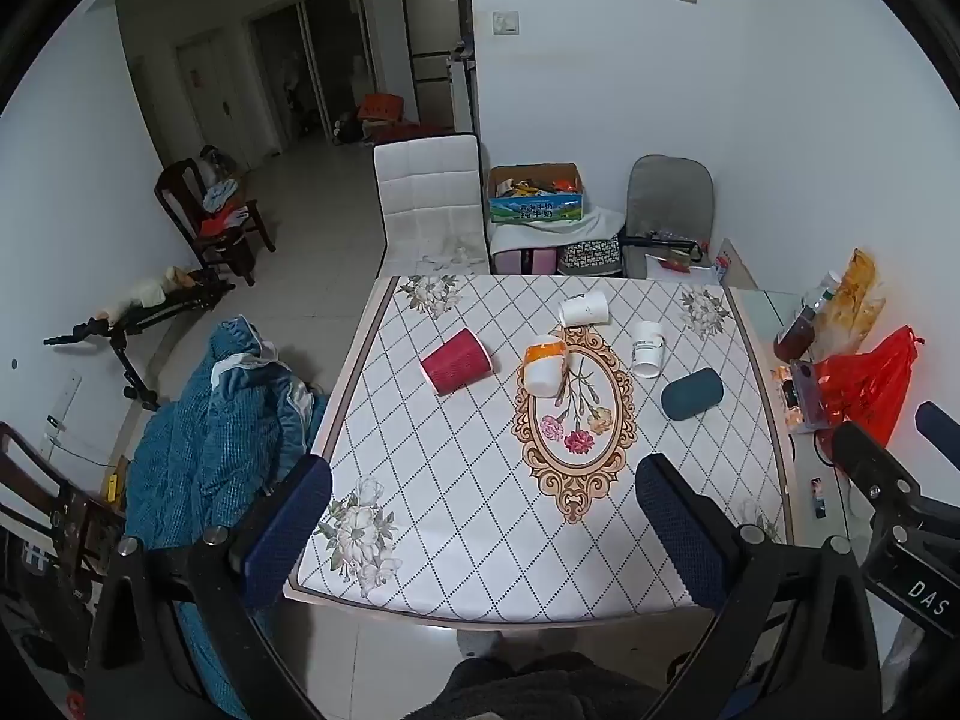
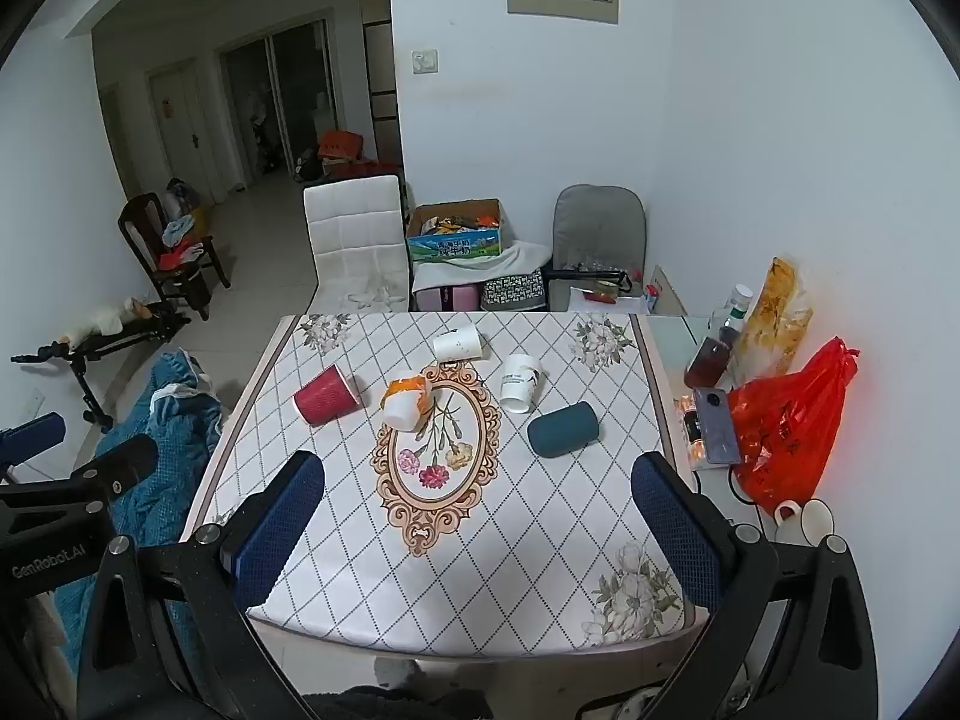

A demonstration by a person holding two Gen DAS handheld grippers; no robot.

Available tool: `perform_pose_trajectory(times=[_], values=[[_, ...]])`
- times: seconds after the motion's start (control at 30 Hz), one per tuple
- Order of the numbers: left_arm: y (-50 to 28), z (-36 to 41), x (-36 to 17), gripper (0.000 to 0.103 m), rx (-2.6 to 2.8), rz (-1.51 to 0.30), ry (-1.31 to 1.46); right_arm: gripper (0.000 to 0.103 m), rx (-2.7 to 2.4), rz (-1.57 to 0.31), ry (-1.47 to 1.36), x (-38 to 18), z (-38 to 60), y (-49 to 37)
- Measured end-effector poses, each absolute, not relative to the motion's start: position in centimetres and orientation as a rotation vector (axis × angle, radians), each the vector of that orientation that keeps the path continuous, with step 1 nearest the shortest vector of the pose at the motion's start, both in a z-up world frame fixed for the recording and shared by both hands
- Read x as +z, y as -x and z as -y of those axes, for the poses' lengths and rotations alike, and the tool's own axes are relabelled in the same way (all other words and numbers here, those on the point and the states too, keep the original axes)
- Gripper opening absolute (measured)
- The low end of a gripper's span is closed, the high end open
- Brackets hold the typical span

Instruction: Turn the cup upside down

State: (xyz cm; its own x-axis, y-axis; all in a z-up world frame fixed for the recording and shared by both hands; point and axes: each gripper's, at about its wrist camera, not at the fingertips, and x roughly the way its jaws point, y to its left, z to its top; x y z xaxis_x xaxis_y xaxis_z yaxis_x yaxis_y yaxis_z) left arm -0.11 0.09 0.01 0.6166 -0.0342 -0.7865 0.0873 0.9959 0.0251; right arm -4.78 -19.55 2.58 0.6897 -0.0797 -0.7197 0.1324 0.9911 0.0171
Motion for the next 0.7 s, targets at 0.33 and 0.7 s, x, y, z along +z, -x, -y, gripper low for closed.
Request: perform_pose_trajectory(times=[0.33,0.7], values=[[0.3,0.3,0.0,0.103,-0.065,-0.901,-0.077,0.103,-0.123,-0.8,-0.073,2.5,19.5,4.7],[0.1,0.7,1.0,0.103,-0.069,-0.897,-0.08,0.103,-0.125,-0.8,-0.073,2.8,19.5,4.7]])
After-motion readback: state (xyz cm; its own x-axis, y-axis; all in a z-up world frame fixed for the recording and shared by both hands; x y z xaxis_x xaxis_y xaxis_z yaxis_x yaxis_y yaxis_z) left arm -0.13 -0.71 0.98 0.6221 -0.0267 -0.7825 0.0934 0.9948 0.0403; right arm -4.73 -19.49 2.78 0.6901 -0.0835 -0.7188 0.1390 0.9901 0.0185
